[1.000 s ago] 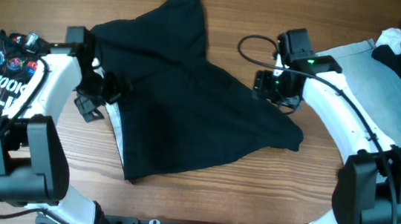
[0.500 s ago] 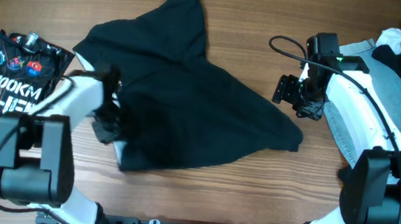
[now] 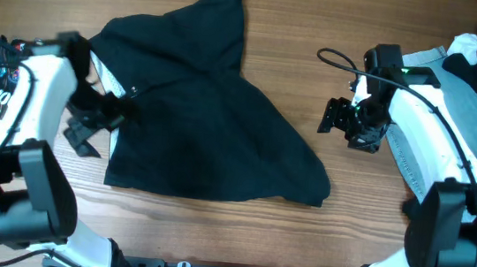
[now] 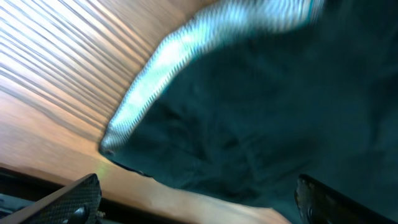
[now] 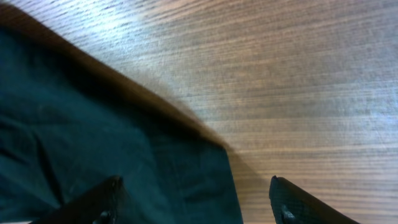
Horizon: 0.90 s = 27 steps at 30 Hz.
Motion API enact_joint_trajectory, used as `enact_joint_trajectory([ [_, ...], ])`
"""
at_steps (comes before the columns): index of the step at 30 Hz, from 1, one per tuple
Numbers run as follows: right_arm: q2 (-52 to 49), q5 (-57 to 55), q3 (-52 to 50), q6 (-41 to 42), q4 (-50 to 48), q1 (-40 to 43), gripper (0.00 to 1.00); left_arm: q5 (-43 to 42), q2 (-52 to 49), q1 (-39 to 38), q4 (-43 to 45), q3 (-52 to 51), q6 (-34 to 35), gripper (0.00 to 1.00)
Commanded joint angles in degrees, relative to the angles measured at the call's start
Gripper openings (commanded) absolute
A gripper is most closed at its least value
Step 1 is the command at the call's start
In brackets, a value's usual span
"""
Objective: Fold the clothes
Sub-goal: 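Grasp the bottom corners of the shorts with both grippers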
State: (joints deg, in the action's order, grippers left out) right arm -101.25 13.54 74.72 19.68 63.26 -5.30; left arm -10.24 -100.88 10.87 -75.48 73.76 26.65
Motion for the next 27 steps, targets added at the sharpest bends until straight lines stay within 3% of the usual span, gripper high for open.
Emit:
enact_joint_trajectory([
  [1,6.88,2.51,-0.63,1.40,1.31,0.13,0.81,-1.99,2.71,-2.91,0.94,-5.57,-0.26,1.00],
  [6,15.89,12.66,-12.87,3.63,0.44,0.13,0.82,-1.92,14.29,-3.65,2.54,-16.26,3.13,1.00],
  [12,22.82,14.40,-24.41,10.34,-2.54,0.02,0.83,-1.31,23.87,-3.69,6.27,-27.98,8.61,1.00],
  [15,23.91,15.10,-29.81,16.87,-6.67,0.02,0.85,-3.21,24.06,-3.69,16.48,-34.53,9.81,1.00],
  [17,23.89,20.13,-33.20,18.27,-11.39,0.02,0.85,-3.21,24.04,-3.69,23.12,-37.27,9.86,0.94],
  [18,23.87,22.10,-35.56,20.24,-14.25,0.00,0.85,-3.23,24.04,-3.69,25.20,-38.21,9.92,0.90],
  [21,23.85,21.99,-39.98,24.24,-19.98,0.02,0.84,-2.71,24.04,-3.69,27.30,-39.47,10.05,0.43],
  [25,23.87,20.13,-41.53,26.86,-22.34,0.02,0.84,-2.29,24.06,-3.69,25.94,-39.47,10.01,0.14],
  [27,23.85,17.86,-41.53,27.23,-22.88,0.02,0.84,-1.07,24.06,-3.69,25.40,-39.47,9.86,0.10],
])
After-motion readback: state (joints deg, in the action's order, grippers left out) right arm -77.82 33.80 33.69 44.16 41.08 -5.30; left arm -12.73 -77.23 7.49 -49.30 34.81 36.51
